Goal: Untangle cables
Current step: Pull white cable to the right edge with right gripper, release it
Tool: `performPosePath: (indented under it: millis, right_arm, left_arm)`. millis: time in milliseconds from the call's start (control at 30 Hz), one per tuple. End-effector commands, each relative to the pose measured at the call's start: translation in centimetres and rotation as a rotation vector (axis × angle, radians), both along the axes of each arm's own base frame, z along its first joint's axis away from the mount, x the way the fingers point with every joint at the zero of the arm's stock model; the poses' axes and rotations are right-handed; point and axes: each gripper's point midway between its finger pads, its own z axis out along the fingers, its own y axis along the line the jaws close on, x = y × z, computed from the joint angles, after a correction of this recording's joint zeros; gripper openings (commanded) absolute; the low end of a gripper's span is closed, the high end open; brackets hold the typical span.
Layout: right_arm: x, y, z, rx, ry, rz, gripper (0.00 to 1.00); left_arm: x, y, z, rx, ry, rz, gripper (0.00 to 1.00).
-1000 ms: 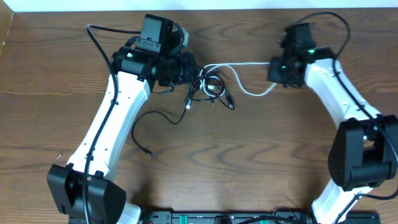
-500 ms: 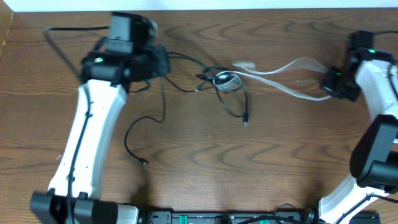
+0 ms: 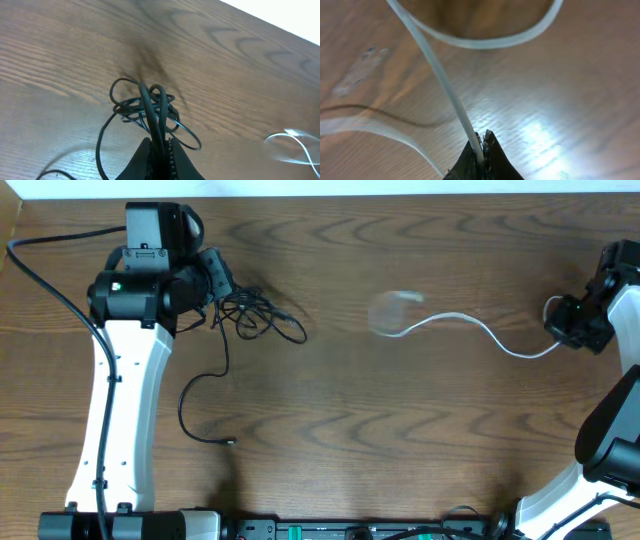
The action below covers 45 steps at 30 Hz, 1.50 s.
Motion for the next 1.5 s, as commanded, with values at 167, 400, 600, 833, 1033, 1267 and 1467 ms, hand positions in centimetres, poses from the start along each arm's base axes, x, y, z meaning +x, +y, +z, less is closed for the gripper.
performPosePath:
  millis: [167,400,600,833,1033,1267,1467]
  right_arm:
    - [2.6,6.4,1.4,0.231,-0.164,0.342,0.01]
    - [5.5,7.5,5.8,0.289,-0.316,0.385,0.01]
    - [9.7,3.5,14.0,0.113,-0.497,0.308,0.01]
    - [12.9,-4.4,22.9,-0.231,-0.712,0.143,0.01]
    - [13.5,-9.5,23.8,-0.41,-0.737,0.025,0.01]
    - [14.4,-14.4,18.6,-0.458,-0.654,-0.057,0.01]
    - [15.2,-17.2,9.9,-0.404,-0.53,-0.083,0.16]
  left_arm:
    - [-0.2,-3.5,1.0,-0.075,-0.043,-0.2,0.07]
    - [-1.0,-6.4,1.8,-0.209,-0.046,-0.309,0.08]
    - [-1.7,-9.2,1.9,-0.216,-0.044,-0.383,0.07]
    - [-2.4,-12.8,2.5,-0.218,-0.074,-0.481,0.08]
    - [-2.7,-15.0,3.1,-0.221,-0.103,-0.538,0.08]
    - [-2.7,-16.0,3.4,-0.225,-0.123,-0.56,0.08]
    - [-2.5,-16.1,3.1,-0.23,-0.116,-0.554,0.08]
